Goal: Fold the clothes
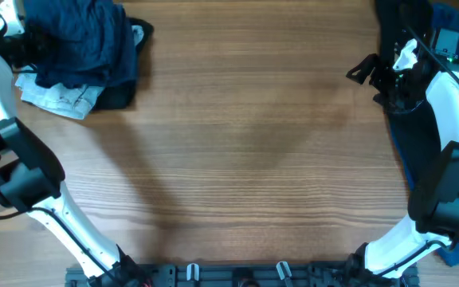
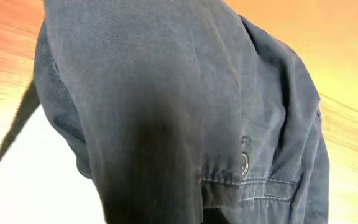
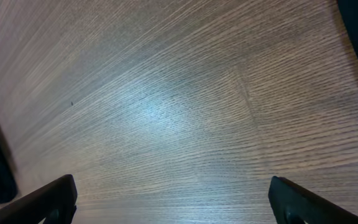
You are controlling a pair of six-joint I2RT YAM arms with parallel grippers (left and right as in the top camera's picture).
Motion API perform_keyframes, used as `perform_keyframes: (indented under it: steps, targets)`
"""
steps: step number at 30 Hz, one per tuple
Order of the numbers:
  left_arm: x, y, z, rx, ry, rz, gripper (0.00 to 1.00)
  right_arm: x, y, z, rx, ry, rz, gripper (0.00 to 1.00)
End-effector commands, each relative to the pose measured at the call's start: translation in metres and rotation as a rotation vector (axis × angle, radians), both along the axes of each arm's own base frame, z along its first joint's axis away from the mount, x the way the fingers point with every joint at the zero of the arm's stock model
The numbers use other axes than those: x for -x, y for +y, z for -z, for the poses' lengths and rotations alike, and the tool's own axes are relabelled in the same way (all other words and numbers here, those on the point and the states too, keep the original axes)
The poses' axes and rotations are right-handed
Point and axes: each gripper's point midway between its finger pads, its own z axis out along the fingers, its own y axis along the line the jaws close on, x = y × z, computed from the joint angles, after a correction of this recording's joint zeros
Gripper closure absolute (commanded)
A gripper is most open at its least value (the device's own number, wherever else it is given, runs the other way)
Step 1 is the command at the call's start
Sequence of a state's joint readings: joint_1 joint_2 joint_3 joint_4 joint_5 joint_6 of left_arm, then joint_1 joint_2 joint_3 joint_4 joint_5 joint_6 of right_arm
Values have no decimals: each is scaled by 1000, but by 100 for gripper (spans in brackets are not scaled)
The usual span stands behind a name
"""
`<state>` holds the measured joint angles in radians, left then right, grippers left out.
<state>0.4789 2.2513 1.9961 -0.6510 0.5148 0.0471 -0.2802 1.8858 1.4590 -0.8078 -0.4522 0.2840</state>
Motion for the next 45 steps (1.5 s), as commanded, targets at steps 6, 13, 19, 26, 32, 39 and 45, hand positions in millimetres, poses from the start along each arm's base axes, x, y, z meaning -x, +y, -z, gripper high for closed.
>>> perform_keyframes:
  steps: [6,13,19,26,32,39,45]
  targets:
    - [15,59,-27,-179,-13,-120,18,0,7,1,-23,3,-8,1]
    - [21,57,-25,-165,16,-127,0,-1,6,1,-21,0,-10,1]
    - [36,43,-106,-208,-104,-122,1,-3,6,0,-18,-10,-11,1]
    - [37,-31,-152,-198,-164,8,0,-28,3,-16,61,-189,-140,2]
    - [-12,-42,-122,-423,-142,-53,0,-30,-3,-15,149,-227,-222,1]
    - [-63,-4,-46,-403,-164,-160,0,-24,-5,-10,158,-192,-219,1]
    - [-59,-32,98,-281,88,-90,0,-29,-6,-13,142,-201,-179,1]
